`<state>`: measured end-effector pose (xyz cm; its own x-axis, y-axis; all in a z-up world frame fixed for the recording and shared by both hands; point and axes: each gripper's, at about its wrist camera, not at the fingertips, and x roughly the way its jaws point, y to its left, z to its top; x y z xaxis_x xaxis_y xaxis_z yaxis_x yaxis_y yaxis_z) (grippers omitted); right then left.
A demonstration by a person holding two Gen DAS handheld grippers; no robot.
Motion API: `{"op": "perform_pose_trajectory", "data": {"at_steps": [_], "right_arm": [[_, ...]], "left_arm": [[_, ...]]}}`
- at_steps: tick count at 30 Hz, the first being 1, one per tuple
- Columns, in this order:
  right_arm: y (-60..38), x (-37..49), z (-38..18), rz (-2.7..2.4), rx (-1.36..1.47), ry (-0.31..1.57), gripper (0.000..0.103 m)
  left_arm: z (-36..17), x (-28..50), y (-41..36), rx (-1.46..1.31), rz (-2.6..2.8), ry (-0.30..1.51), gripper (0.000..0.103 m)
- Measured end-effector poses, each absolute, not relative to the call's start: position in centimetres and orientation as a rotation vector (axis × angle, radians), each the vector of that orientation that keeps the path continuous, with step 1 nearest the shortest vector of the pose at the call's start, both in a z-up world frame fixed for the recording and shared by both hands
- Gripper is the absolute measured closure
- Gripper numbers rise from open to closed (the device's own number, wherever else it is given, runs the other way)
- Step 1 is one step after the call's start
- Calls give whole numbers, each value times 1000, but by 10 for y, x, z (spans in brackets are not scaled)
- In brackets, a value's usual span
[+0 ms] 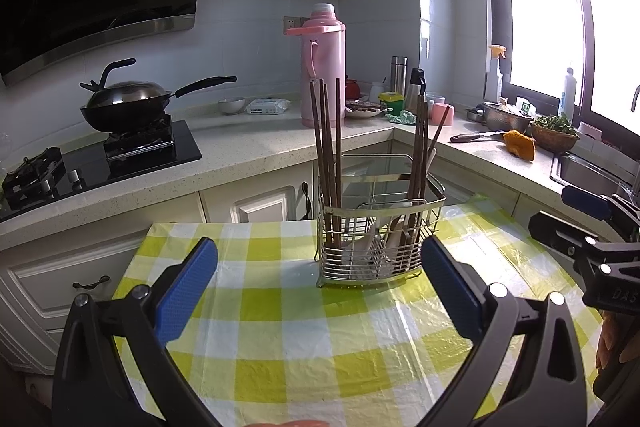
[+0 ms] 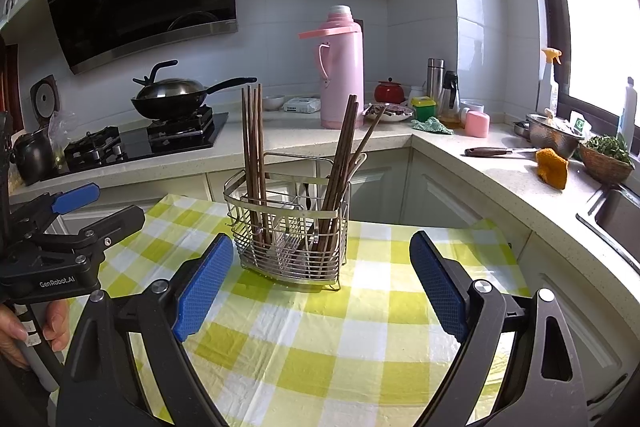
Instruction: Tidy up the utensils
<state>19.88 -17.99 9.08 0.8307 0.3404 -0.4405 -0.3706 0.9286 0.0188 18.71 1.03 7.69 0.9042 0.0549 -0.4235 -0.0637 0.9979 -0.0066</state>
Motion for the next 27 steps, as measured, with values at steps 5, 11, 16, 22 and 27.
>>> {"op": "perform_pose_trajectory", "data": {"at_steps": [5, 11, 16, 22, 27], "right_arm": [[-179, 198, 91, 377, -69, 455, 18], [-179, 198, 91, 380, -70, 455, 18], [-179, 198, 91, 379, -70, 455, 18], [-178, 198, 90, 381, -70, 457, 18], [-179, 194, 89, 378, -71, 460, 18]], "left_arm": [[77, 188, 12, -23, 68, 437, 5], [78, 186, 13, -27, 64, 431, 5], [80, 184, 11, -13, 71, 416, 5], [79, 183, 6, -1, 57, 415, 5], [77, 184, 7, -10, 66, 420, 5]]}}
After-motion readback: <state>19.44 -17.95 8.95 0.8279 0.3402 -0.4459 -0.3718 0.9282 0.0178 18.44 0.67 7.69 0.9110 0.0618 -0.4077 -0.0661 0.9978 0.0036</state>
